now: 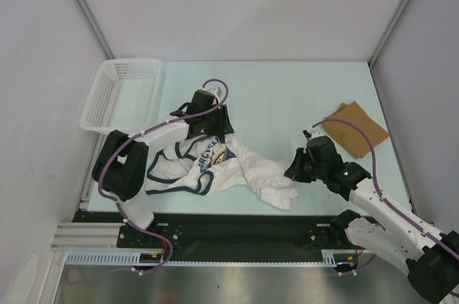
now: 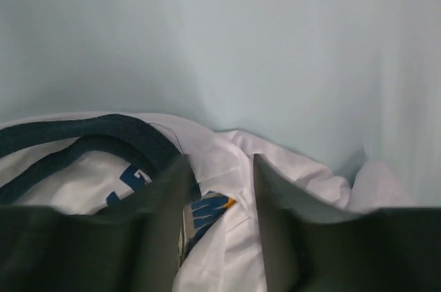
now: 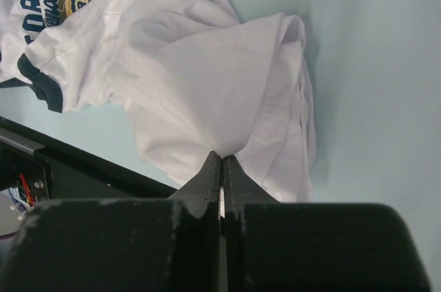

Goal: Fold and stack the tank tops
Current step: Flatten the tank top out

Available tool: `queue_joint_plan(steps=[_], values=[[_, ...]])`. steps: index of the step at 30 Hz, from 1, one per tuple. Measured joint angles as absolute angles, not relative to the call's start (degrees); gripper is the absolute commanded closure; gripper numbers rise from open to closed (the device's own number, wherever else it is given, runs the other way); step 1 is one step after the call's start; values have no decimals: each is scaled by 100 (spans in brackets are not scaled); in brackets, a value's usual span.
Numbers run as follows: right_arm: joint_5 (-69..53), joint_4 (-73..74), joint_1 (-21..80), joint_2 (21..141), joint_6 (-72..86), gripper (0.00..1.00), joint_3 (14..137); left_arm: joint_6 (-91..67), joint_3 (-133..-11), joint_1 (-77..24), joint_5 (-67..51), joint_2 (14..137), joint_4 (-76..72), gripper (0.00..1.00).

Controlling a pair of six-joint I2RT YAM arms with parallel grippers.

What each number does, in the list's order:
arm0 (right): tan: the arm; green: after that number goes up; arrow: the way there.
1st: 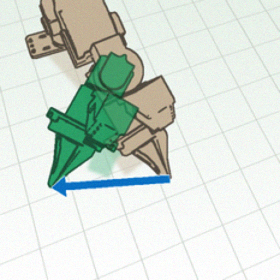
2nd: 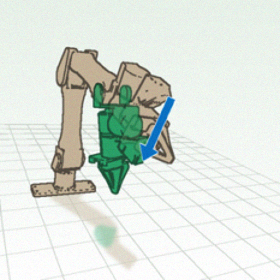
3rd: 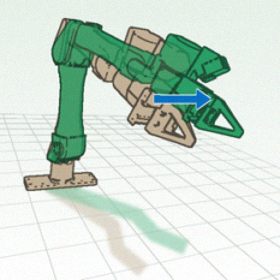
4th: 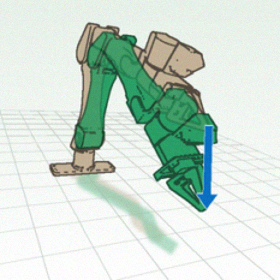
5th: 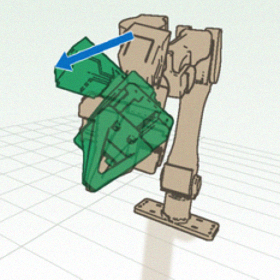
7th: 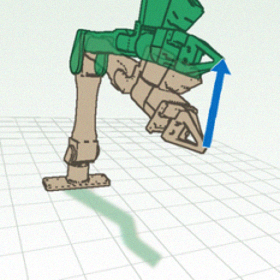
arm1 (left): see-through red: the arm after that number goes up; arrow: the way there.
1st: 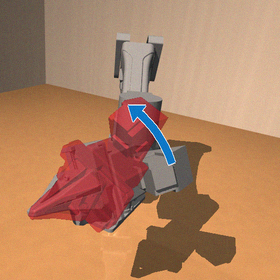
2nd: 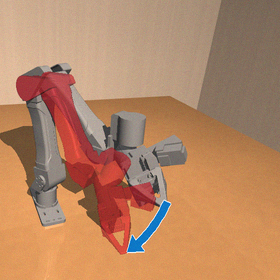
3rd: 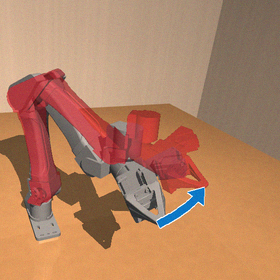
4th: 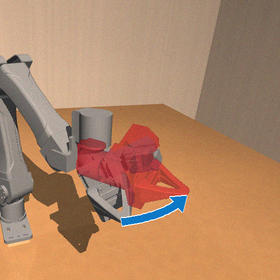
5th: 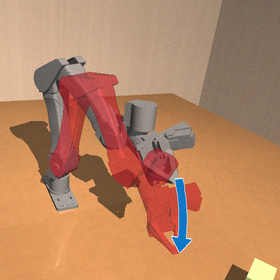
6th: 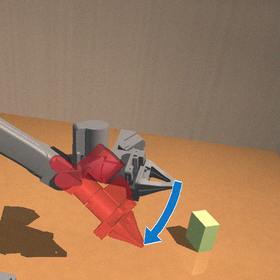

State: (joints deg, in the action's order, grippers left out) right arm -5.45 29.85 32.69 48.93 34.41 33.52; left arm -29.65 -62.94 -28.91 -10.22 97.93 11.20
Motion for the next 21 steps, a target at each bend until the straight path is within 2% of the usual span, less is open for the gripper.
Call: queue_joint_plan(steps=[1,2,3,10,15,16,17,18,21], values=[[-543,3020,3247,4890,3428,100,3352,-2958,-6342,-2891,-1024,9867,1114,71],[-543,3046,3214,4884,3422,100,3352,-2967,-6368,-2891,-1026,9931,1103,81],[-543,3065,3177,4873,3409,100,3352,-2958,-6377,-2891,-1035,9988,1094,99],[-541,3216,2698,4827,3304,100,3422,-2943,-6377,-2851,-1063,9990,1170,100],[-611,3232,1981,4827,3111,100,3680,-2926,-6337,-2519,-1096,9345,1413,99],[-650,3227,1791,4829,3081,100,3715,-2917,-6309,-2386,-1087,9131,1431,95],[-694,3218,1623,4836,3048,100,3736,-2891,-6278,-2263,-1072,8910,1435,84],[-729,3203,1452,4856,3020,100,3745,-2858,-6257,-2154,-1059,8709,1437,59],[-810,3179,1111,4965,2969,100,3745,-2790,-6257,-2018,-1094,8405,1398,39]])
